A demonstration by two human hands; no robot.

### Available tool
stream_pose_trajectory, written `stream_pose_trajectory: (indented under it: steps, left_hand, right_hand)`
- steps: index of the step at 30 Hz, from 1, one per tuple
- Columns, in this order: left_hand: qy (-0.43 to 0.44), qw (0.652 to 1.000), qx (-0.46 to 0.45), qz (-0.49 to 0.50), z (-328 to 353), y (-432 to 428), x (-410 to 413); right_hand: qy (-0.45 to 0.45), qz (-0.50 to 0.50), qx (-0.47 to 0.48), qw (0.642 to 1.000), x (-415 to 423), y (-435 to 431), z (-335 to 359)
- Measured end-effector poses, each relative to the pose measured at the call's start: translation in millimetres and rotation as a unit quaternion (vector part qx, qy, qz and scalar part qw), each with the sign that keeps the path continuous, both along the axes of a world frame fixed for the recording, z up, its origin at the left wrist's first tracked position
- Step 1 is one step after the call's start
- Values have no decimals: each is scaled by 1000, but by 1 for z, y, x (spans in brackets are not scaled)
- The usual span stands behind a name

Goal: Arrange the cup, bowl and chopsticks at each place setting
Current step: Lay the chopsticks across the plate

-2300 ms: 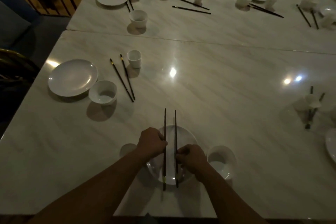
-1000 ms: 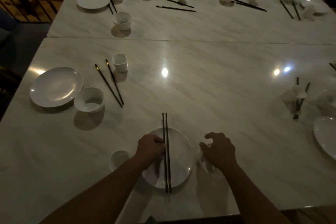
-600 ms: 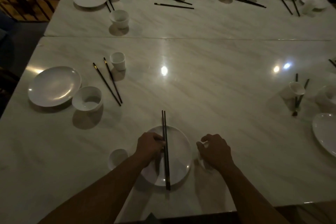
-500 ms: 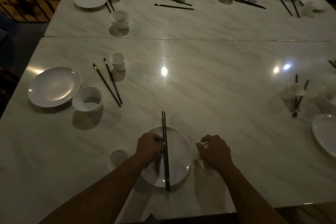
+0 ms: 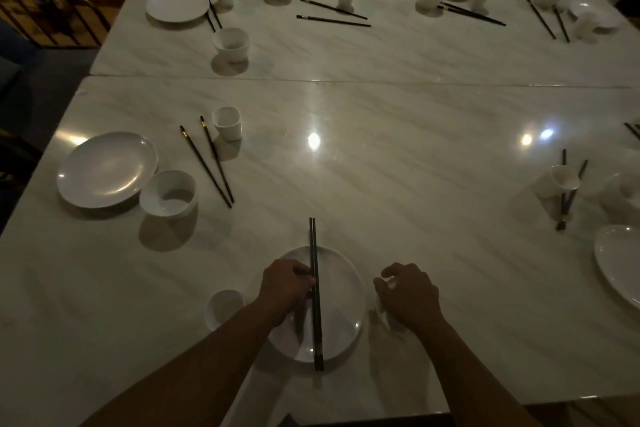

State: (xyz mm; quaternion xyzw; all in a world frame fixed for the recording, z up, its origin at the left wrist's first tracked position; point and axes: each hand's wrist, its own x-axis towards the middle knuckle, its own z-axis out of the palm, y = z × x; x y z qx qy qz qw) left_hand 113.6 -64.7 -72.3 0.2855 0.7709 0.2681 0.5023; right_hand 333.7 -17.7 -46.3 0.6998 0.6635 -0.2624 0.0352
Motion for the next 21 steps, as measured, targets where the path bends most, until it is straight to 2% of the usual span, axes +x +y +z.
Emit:
stream_pose_trajectory:
  steps: [15,18,21]
  left_hand:
    - [13,1000,6,-16,-1,-2,-2]
    - [31,999,2,-22,-3,-3,-3]
    - [86,995,3,-41,-6,-4,-8]
  right_hand:
    - [4,2,-8,1000,1,0,-4]
    - [20,-1,-10,1000,3,0,-6]
    - [60,-16,3,998,7,1,-6]
